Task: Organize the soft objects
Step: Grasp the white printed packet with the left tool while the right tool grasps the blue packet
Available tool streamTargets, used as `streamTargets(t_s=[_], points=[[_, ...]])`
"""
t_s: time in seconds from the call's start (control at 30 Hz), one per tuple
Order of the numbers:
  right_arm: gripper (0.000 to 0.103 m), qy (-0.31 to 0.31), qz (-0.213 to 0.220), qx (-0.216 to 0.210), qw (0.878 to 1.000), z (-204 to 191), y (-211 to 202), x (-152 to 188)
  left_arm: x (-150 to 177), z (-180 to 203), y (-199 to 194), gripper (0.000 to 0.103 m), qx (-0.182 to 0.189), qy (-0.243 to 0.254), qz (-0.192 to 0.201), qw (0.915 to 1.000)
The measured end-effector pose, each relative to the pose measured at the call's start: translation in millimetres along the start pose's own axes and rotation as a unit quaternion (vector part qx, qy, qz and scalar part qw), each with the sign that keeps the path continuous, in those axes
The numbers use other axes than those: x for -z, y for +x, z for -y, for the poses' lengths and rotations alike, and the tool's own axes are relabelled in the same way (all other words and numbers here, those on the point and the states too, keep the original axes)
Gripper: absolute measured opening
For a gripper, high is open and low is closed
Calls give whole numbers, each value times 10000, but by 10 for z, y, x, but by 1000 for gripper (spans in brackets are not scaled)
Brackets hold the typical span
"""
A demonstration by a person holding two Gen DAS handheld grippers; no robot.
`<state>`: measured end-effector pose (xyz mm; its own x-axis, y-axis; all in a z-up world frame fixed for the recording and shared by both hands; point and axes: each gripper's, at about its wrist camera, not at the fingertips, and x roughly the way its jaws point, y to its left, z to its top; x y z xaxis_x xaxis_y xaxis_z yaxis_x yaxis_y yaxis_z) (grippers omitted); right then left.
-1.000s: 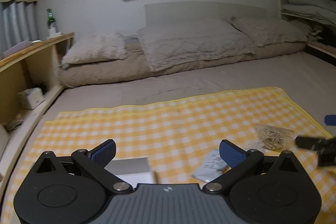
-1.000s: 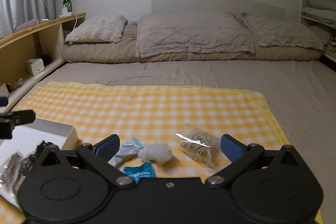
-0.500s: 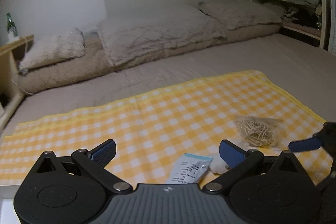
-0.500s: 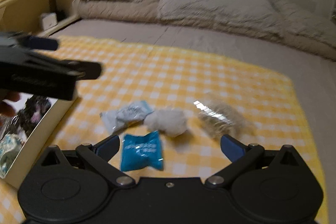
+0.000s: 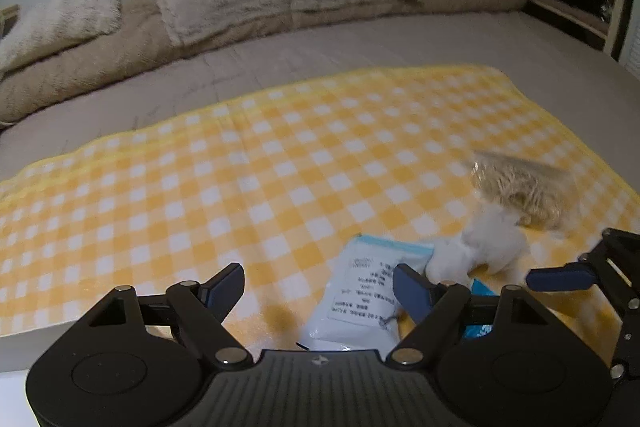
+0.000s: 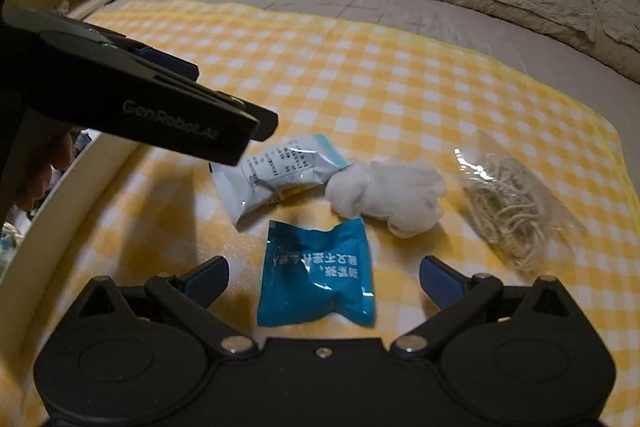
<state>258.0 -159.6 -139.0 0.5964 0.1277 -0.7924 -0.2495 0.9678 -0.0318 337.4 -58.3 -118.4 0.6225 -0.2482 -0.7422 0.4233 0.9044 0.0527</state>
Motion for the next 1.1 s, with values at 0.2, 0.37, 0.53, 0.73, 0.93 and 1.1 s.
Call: streamTargets(t_s=[0.2,0.37,0.53,0.73,0.93,1.1], points=[[86,-313,-224,77,9992,-124,145,25,37,45,143,83,204,228,-141,9994],[61,-188,-269,-69,9994,-75,89,15,38,48,217,90,297,215,-141,9992],[56,-325,-333,-211,9987,-51,26,63,-2,89,323,99,313,405,-172,9985],[56,-291,-415,-213,9985,37,-30,111,22,143,454,85,635,446,-652,9949],[55,-203,-481,-214,9984,131,-69,136,41,125,410,71,1152,238,-936,9886],[55,-218,-506,-231,9982,151,-85,150,24,144,417,69,1005,-27,-915,9907]])
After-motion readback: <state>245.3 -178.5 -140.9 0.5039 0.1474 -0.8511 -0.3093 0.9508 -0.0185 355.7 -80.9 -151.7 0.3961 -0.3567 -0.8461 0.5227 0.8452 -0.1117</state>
